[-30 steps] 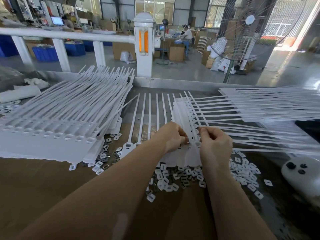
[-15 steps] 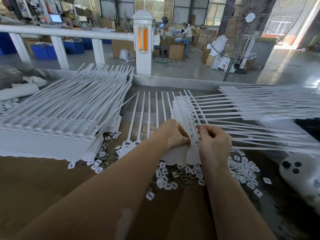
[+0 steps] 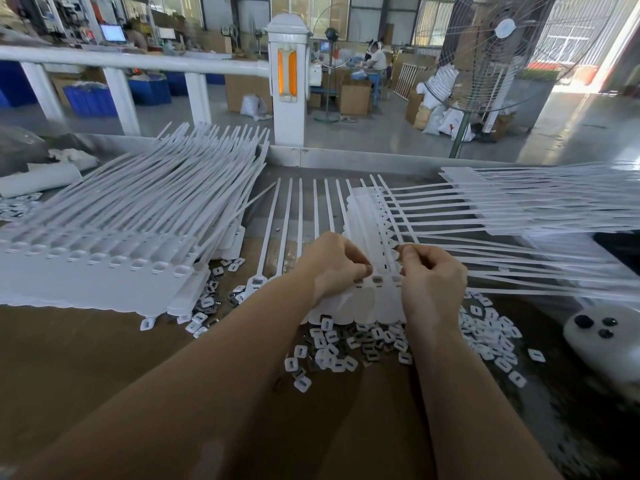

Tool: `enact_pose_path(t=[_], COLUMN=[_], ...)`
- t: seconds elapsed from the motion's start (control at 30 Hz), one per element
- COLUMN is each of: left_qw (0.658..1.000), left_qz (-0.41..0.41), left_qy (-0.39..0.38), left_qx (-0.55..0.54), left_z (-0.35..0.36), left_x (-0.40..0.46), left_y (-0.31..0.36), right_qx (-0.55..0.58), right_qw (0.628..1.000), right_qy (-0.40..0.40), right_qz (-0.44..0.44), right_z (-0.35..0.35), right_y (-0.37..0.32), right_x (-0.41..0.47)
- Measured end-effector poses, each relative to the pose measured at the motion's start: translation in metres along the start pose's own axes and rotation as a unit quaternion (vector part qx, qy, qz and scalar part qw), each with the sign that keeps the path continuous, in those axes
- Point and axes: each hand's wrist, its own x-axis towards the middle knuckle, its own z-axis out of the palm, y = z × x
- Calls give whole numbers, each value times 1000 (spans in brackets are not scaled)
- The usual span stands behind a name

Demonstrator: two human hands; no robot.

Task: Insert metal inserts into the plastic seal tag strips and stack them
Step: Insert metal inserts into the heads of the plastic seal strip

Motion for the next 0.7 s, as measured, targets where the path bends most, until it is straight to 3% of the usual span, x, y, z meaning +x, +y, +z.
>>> enact_pose_path(t=[0.17,0.27,0.37,0.7], left_qw=[993,974,955,919], left_qz=[55,79,97,154], left_qy=[-91,-180,-222,-168], left_qx=[54,108,171,322], left_z=[-7,-11,-9,0], left_x=[-19,-29,-36,-45], left_y=[5,9,11,10], right_qx=[0,-2,4,4], right_qw=[1000,1000,1000,1000], right_qy=[0,1,2,6], right_qz=[-2,-4,1,9], right_z=[0,0,-1,-2], right_y=[1,0,-1,-2], right_x=[0,1,1,0])
